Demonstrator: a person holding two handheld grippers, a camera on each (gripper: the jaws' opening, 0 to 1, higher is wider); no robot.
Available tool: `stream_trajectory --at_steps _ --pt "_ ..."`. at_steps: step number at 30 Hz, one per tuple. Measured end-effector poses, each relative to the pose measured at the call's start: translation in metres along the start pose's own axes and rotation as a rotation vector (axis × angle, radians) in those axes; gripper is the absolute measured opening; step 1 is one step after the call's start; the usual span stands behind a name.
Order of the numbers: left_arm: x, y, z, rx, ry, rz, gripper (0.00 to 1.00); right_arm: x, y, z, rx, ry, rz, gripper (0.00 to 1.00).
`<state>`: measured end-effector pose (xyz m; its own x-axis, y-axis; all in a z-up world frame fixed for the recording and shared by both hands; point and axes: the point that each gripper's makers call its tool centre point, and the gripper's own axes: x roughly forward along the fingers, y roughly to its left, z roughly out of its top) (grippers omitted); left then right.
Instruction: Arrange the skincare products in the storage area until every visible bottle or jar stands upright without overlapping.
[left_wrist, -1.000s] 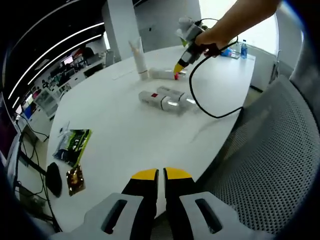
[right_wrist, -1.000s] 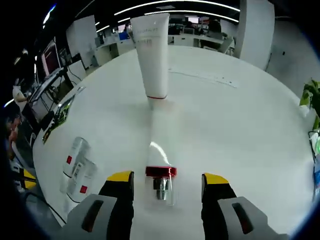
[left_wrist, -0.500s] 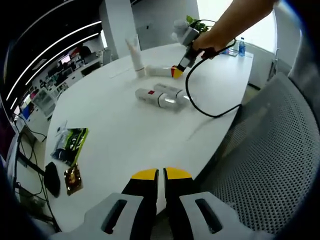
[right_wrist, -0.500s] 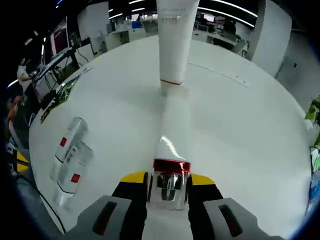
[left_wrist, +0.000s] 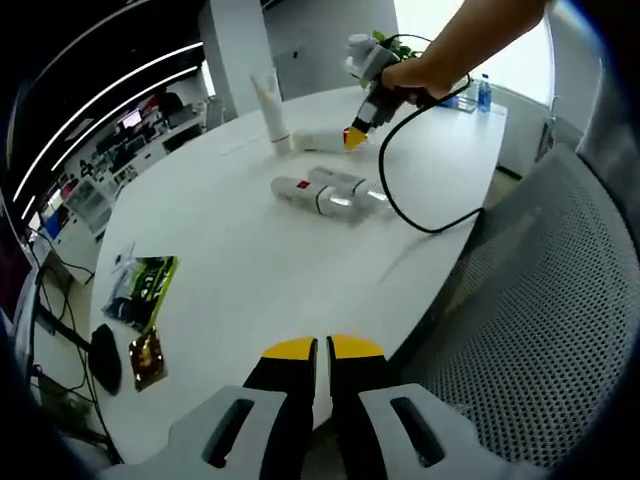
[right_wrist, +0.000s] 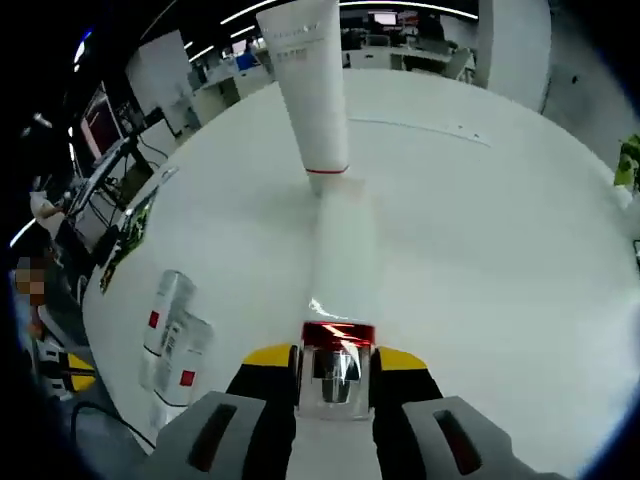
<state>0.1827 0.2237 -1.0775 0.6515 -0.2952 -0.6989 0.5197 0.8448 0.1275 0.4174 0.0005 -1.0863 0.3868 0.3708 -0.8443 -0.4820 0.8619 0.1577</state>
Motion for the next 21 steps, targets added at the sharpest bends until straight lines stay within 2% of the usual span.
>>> stream_trajectory --at_steps 4,8,11,15,18,21 --pt "0.0 0.0 0.001 0.002 -0.005 0.002 0.0 -0.012 -0.001 0.007 0.005 0.014 0.023 0.21" --pt "0.0 0.001 0.002 0.004 -0.009 0.005 0.0 -0.022 -0.001 0.014 -0.029 0.02 0.022 0.21" --pt "-0.001 0.001 0.003 0.005 -0.013 0.006 0.0 -0.031 -0.003 0.02 -0.088 0.039 0.009 0.2" --pt "-0.001 0.0 0.004 0.007 -0.015 0.006 0.0 -0.042 -0.005 0.026 -0.223 0.09 -0.012 0.2" --pt "-0.001 0.001 0.003 0.008 -0.016 0.007 0.0 -0.046 -0.001 0.029 -0.22 0.104 0.0 0.2" --pt "-0.002 0.001 0.005 0.009 -0.02 0.008 0.0 -0.051 0.006 0.026 -0.176 0.129 0.039 0.2"
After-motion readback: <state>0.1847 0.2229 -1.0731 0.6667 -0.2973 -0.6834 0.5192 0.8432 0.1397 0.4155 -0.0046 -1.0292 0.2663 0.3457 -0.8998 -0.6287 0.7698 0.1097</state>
